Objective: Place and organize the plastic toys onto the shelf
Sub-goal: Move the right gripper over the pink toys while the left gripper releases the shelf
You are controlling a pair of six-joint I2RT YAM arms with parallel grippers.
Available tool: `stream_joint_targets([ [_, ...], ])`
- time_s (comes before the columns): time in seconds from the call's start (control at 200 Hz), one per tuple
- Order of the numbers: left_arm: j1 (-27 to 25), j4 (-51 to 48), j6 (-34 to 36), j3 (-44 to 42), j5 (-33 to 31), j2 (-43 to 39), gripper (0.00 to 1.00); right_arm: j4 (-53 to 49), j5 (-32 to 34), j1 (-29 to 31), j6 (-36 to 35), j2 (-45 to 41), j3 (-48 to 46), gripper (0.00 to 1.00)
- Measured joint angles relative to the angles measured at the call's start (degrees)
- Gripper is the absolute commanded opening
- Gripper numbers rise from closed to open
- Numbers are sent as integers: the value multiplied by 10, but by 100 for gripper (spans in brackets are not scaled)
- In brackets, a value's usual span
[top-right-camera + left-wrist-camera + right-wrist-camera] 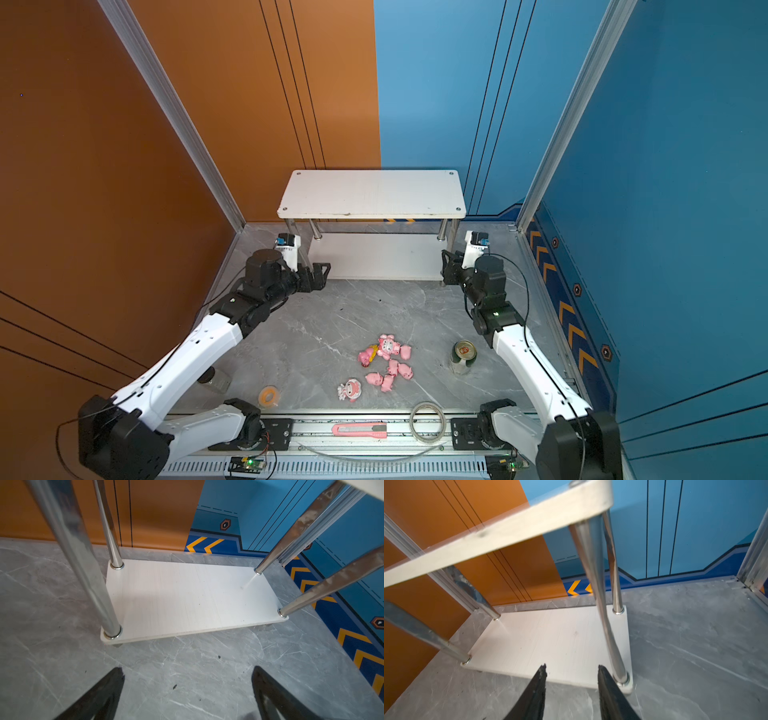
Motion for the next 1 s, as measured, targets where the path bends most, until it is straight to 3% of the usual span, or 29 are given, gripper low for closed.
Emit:
stream_joint_targets([
  [0.065, -10, 4, -8, -39, -14, -35, 98, -41, 31, 31, 1, -38, -22, 53],
  [0.215, -13, 70, -58, -177, -36, -139, 98, -166, 86, 134, 7, -92, -50, 89],
  [0.315, 6, 106, -89, -239, -36, -186, 98, -235, 113, 224, -4, -82, -49, 100],
  [0.451, 21, 123, -101, -234, -31, -184, 98, -315, 159, 365, -33, 18, -10, 100],
  [0.551, 22, 134, -102, -218, -17, -160, 100, -342, 177, 415, -59, 102, 27, 97],
  [0.766, 27, 140, -103, -216, 12, -120, 95, -374, 126, 406, -128, 235, 106, 82],
  [0.996, 37, 153, -105, -215, 42, -94, 94, -406, 40, 371, -191, 335, 192, 80],
])
